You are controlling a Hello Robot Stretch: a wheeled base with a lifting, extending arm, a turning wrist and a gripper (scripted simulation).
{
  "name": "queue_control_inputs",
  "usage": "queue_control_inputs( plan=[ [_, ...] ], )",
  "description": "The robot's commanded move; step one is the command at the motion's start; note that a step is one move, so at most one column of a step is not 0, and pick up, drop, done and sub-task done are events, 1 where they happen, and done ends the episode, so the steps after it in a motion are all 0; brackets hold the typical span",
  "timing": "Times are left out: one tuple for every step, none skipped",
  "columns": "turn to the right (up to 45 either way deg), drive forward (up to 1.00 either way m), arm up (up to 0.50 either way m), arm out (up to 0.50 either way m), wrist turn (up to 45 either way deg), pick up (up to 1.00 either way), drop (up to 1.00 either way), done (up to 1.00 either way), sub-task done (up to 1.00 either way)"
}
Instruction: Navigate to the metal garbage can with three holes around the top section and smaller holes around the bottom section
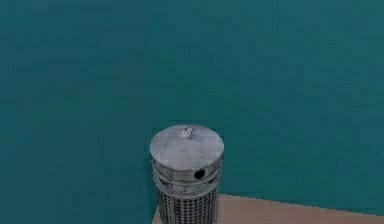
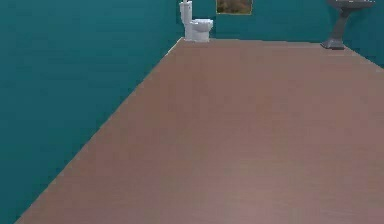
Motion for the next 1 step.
queue_control_inputs(
  plan=[
    [0.0,0.00,0.00,0.00,0.0,0.00,0.00,1.00,0.00]
  ],
)
